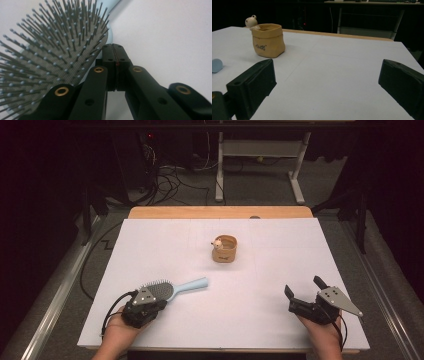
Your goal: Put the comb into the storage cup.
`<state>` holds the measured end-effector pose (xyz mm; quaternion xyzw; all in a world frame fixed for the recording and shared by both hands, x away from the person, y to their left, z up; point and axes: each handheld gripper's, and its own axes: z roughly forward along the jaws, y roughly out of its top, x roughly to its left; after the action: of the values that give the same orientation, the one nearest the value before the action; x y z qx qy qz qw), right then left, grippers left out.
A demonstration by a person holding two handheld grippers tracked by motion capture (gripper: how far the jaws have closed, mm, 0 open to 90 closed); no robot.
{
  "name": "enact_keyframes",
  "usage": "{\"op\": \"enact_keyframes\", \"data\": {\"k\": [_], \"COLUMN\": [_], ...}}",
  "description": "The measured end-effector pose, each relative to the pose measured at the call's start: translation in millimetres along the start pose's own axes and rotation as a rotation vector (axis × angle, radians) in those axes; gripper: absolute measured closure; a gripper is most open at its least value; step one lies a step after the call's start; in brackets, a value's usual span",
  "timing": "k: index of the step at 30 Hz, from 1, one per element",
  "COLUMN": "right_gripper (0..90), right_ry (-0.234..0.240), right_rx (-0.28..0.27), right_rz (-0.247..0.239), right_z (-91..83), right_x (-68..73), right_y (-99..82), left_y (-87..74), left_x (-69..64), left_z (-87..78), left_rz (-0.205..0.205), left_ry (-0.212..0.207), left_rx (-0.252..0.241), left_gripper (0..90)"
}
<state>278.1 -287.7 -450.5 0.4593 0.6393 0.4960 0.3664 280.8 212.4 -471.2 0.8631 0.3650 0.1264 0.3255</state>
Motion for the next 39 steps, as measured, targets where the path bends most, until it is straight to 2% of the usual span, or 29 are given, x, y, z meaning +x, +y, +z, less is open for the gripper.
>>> {"op": "enact_keyframes", "data": {"k": [2, 5, 7, 10, 11, 13, 16, 17, 18, 20, 22, 28, 33, 36, 39], "right_gripper": [1.6, 1.7, 1.8, 1.9, 2.0, 2.0, 2.0, 2.0, 2.0, 2.0, 2.0, 2.1, 2.2, 2.3, 2.3], "right_ry": [0.002, 0.004, 0.005, 0.004, 0.004, 0.007, 0.004, 0.003, 0.003, 0.000, -0.001, 0.002, 0.000, 0.003, 0.000], "right_rx": [0.001, 0.005, 0.007, 0.006, 0.007, 0.010, 0.012, 0.010, 0.010, 0.011, 0.013, 0.017, 0.016, 0.018, 0.017], "right_rz": [0.000, 0.000, 0.000, 0.000, -0.001, 0.002, 0.005, 0.009, 0.009, 0.013, 0.014, 0.016, 0.020, 0.021, 0.025], "right_z": [0.0, 0.9, 1.3, 1.2, 1.5, 2.2, 2.3, 1.9, 1.9, 1.9, 2.1, 2.9, 2.8, 2.8, 2.5], "right_x": [0.4, 0.7, 1.0, 1.5, 1.6, 1.3, 1.0, 0.9, 0.6, 0.2, 0.0, -0.2, -0.9, -1.6, -2.0], "right_y": [0.0, -0.3, -0.3, 0.0, -0.2, -0.6, -1.0, -1.0, -1.0, -1.2, -1.5, -2.0, -2.3, -2.6, -2.5], "left_y": [-2.2, -5.9, -6.9, -8.0, -7.4, -7.0, -6.3, -4.7, -4.7, -0.3, 1.7, 15.2, 21.8, 24.1, 25.8], "left_x": [0.7, 6.8, 9.8, 14.2, 17.7, 19.6, 26.1, 32.7, 32.7, 45.9, 49.0, 59.8, 73.6, 80.6, 78.4], "left_z": [-1.2, -6.1, -6.9, -7.3, -6.3, -6.2, -5.6, -5.7, -5.7, -5.3, -5.0, 3.5, 11.8, 15.2, 14.8], "left_rz": [-0.001, -0.033, -0.045, -0.069, -0.087, -0.091, -0.116, -0.143, -0.143, -0.206, -0.212, -0.222, -0.245, -0.269, -0.248], "left_ry": [0.004, 0.006, 0.026, 0.035, 0.045, 0.050, 0.080, 0.100, 0.100, 0.120, 0.124, 0.177, 0.214, 0.207, 0.209], "left_rx": [0.009, 0.011, 0.017, 0.012, 0.005, 0.005, -0.005, -0.016, -0.016, -0.048, -0.049, -0.039, -0.051, -0.068, -0.070], "left_gripper": [89.9, 89.9, 89.9, 89.9, 89.9, 89.9, 89.9, 89.9, 89.9, 89.9, 89.9, 89.8, 88.6, 86.6, 82.8]}}
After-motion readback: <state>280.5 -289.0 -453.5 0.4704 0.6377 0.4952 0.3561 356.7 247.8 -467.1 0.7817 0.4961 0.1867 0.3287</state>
